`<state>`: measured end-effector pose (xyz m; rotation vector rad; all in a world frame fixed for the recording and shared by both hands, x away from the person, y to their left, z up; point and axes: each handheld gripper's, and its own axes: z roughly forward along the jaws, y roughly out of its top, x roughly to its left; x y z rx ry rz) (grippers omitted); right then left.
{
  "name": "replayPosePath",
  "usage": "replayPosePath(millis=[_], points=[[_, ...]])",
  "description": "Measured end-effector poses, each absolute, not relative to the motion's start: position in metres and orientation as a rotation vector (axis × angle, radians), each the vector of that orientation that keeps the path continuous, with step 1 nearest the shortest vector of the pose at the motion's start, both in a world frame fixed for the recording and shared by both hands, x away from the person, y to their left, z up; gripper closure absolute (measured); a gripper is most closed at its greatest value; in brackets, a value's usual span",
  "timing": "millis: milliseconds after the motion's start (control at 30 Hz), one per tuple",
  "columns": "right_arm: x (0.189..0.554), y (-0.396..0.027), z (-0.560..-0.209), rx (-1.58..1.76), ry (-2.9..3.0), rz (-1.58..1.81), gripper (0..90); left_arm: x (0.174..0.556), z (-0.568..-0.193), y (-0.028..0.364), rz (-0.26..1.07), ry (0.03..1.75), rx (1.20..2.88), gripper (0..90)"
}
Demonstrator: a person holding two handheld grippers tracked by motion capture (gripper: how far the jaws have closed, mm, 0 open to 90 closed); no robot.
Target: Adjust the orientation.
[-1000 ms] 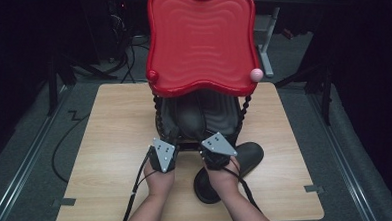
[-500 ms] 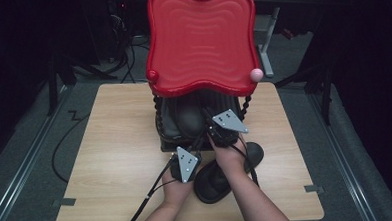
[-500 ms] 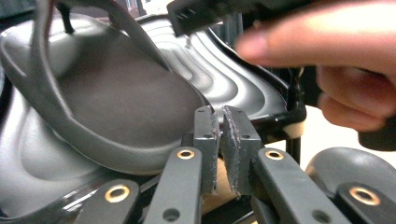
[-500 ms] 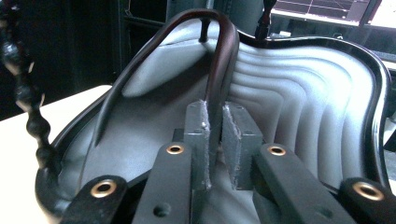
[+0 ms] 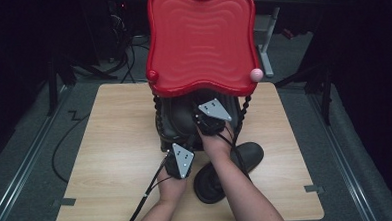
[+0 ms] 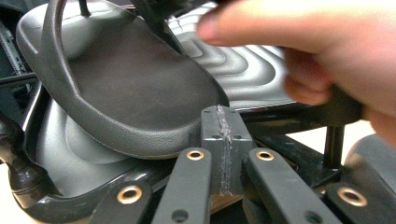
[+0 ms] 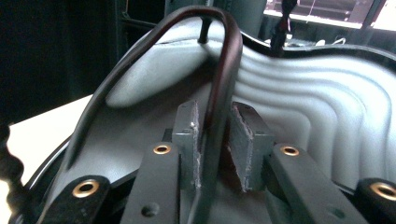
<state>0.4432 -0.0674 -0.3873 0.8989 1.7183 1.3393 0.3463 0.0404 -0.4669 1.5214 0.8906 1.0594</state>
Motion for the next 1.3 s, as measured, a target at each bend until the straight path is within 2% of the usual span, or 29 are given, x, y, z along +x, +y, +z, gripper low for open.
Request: replayPosePath(millis=[100, 167, 200, 267, 667, 1133, 1300], points=[[0.449, -0.062, -0.385, 0.912, 1.710, 1.328, 71.9, 0.346, -0.467, 0.042, 1.059, 0.886, 1.523, 89.9], [0.455, -0.059, -0.385, 0.935, 1.716, 1.315, 75.8, 0.347, -0.467, 0.042, 1.053, 0.884, 1.522, 90.0], [0.457, -0.058, -0.385, 0.940, 1.725, 1.304, 81.7, 0.347, -0.467, 0.043, 1.058, 0.894, 1.522, 90.0], [0.459, -0.058, -0.385, 0.946, 1.722, 1.284, 84.1, 0.348, -0.466, 0.045, 1.041, 0.893, 1.521, 90.0], [0.453, -0.065, -0.385, 0.972, 1.672, 1.269, 83.2, 0.350, -0.466, 0.048, 1.086, 0.895, 1.529, 90.0], [0.448, -0.060, -0.384, 0.963, 1.685, 1.287, 79.6, 0.357, -0.465, 0.056, 1.060, 0.952, 1.512, 89.8], [0.436, -0.070, -0.386, 0.975, 1.670, 1.332, 78.9, 0.350, -0.465, 0.057, 1.032, 0.916, 1.492, 84.6]])
